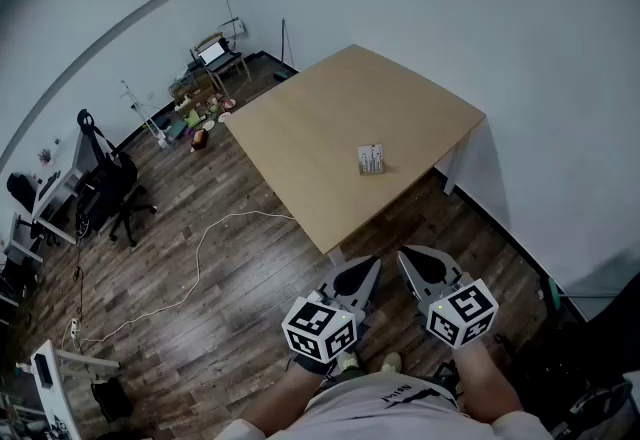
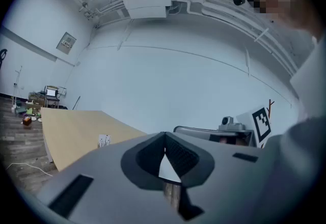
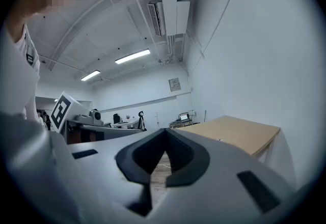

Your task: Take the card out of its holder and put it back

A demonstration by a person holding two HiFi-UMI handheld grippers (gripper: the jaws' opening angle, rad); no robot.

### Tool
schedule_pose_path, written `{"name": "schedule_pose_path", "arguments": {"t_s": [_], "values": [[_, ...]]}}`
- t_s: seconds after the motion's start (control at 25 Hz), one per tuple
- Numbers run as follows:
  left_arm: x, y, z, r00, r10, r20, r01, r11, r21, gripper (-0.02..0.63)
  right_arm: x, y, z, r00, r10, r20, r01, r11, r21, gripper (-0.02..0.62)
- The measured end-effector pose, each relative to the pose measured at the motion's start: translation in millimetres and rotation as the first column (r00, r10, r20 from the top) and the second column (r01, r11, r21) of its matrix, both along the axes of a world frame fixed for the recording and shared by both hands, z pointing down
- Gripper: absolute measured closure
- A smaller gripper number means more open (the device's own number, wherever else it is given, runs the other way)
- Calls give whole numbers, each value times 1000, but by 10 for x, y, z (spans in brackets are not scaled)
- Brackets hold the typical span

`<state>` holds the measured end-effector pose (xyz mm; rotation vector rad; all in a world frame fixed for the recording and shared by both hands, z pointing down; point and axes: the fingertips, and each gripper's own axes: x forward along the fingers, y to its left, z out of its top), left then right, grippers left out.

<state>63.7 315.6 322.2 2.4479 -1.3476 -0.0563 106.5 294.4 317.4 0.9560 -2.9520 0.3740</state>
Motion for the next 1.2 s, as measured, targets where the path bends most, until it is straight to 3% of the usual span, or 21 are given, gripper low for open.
{"name": "schedule_pose_path", "arguments": {"t_s": [0.36,0.68,1.2], "values": [[-25,7,33,1000,-17,5,17,1000,-2,592,-25,28,57,1000,-12,-2,12,1000,-5,583],[78,61,44,1000,-12,-17,12,1000,19,592,130,86,-25,996,-43,81,43,999,3,581],[-65,-159,163,997,-72,21,73,997,-12,592,215,-131,150,998,-27,62,28,1000,-8,581]]}}
